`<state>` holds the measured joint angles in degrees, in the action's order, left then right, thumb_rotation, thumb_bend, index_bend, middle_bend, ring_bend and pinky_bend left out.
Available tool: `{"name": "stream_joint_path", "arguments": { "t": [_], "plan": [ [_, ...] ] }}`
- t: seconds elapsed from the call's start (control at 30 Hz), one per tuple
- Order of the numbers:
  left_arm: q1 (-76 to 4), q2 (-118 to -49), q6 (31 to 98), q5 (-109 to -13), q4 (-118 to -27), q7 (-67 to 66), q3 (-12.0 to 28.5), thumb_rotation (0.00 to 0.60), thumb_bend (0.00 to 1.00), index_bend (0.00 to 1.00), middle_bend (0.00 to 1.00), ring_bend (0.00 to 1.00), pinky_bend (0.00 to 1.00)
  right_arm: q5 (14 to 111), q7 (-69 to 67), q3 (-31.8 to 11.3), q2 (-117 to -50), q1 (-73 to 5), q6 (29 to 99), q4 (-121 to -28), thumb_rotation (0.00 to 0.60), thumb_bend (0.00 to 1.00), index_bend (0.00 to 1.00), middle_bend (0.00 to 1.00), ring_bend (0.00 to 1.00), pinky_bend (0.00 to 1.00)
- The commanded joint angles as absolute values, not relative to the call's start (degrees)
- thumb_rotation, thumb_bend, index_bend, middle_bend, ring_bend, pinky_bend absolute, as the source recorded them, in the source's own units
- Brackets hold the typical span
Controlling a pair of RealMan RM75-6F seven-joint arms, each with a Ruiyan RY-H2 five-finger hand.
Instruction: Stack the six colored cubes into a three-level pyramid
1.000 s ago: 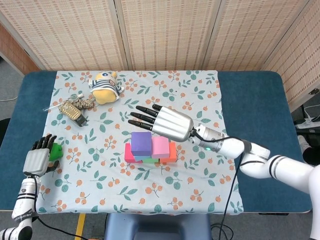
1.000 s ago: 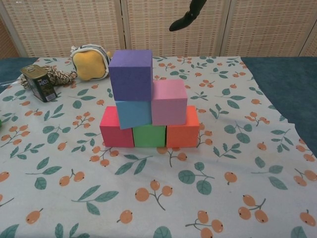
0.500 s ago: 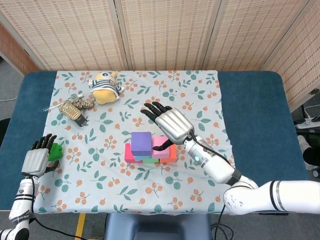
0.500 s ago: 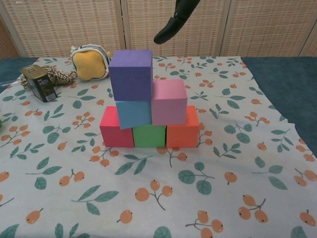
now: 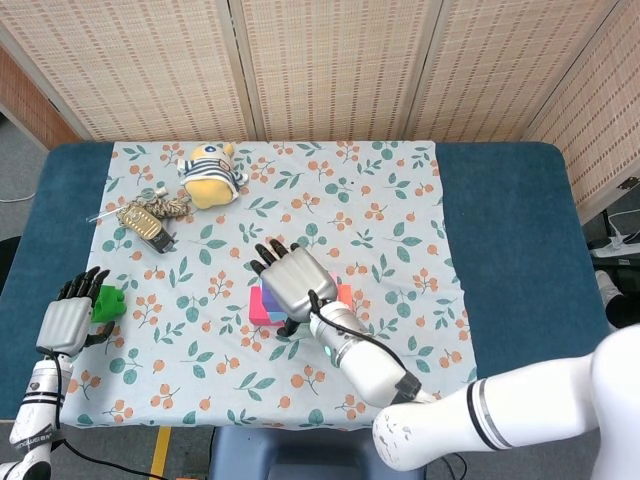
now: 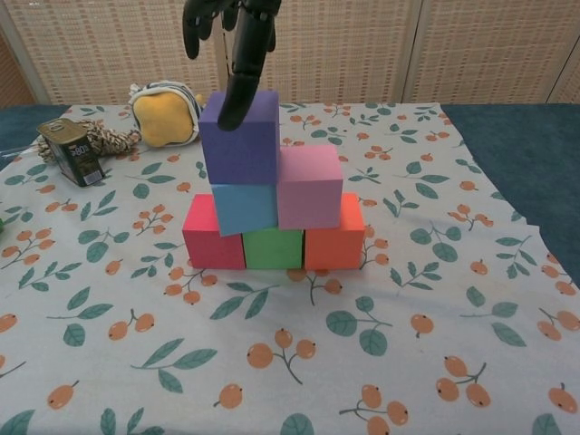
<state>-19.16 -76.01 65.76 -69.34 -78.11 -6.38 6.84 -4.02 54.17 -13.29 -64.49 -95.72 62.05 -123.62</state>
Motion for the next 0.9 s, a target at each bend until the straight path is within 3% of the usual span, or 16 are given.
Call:
{"name": "stream_joint_path", "arguments": {
  "t": [0.03, 0.53, 0.9],
  "plan": [
    [-19.06, -75.92, 65.99, -69.57, -78.3, -6.29, 6.77, 0.6, 0.36, 0.0, 0.0, 0.0, 0.13, -6.71, 57.68, -11.97, -67.29, -97.97, 65.9, -122.41, 0.44, 0.0, 0.15, 0.0, 0.0, 0.23],
    [-19.2, -75.84, 65.61, -69.58, -78.33, -6.17, 6.76, 0.6, 0.36, 0.0, 0.0, 0.01, 0.13, -13.59, 61.47, -12.71, -71.51, -98.87, 69.11, -117.94, 0.455, 0.0, 0.13, 0.0, 0.0, 0.23],
    [-19.12, -75.76, 65.73, -69.62, -78.25, -6.06, 6.78, 0.6, 0.36, 0.0, 0.0, 0.01, 0.13, -15.46, 61.32, -14.73, -75.24, -96.85, 68.79, -113.0, 0.462, 0.0, 0.28, 0.0, 0.0, 0.25]
  ]
}}
